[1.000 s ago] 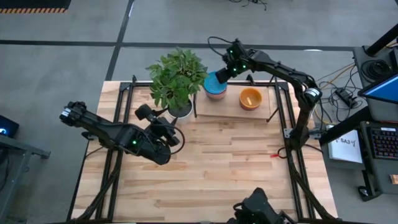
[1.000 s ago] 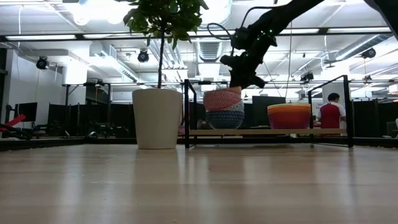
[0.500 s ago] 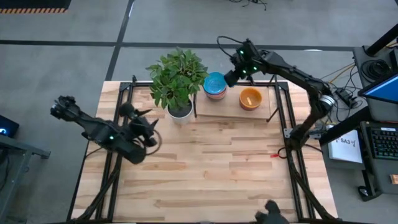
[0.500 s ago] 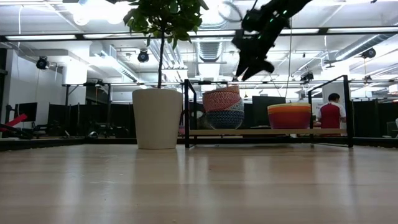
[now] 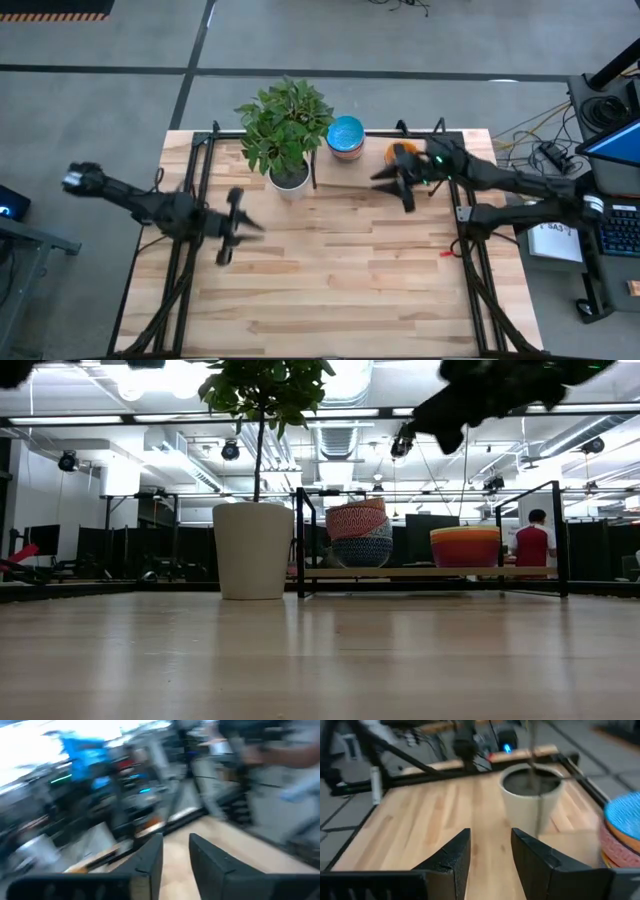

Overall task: Place and stack bowls onto a shelf
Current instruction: Return to Home Position

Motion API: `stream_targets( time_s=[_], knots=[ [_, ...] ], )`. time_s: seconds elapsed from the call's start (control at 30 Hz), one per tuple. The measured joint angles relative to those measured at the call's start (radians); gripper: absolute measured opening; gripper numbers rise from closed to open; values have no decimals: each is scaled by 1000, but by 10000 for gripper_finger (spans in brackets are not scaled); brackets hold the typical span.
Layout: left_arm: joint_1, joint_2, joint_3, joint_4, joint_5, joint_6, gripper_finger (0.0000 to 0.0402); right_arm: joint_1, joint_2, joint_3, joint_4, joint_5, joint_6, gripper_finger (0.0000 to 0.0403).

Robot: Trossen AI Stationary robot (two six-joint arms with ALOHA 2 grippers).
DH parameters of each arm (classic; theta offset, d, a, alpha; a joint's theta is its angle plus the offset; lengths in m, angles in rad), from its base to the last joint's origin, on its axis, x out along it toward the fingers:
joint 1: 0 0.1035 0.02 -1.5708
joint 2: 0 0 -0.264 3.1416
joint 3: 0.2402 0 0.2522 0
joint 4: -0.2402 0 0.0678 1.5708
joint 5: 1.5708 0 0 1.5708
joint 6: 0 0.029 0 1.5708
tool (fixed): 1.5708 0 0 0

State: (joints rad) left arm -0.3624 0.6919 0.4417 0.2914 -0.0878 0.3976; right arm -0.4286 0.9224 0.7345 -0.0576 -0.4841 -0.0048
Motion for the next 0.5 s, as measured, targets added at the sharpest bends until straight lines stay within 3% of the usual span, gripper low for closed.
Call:
stream_targets(
  time_s=[0.1,0.3,0.5],
  knots=[
    [143,-67,-55,9,33,-91,56,46,-116,-117,90,12,-6,128],
    [363,-148,-108,-33,285,-218,17,58,-327,-289,121,49,12,124],
    [444,-213,-121,-176,308,-293,2,58,-497,-391,116,66,29,108]
  ],
)
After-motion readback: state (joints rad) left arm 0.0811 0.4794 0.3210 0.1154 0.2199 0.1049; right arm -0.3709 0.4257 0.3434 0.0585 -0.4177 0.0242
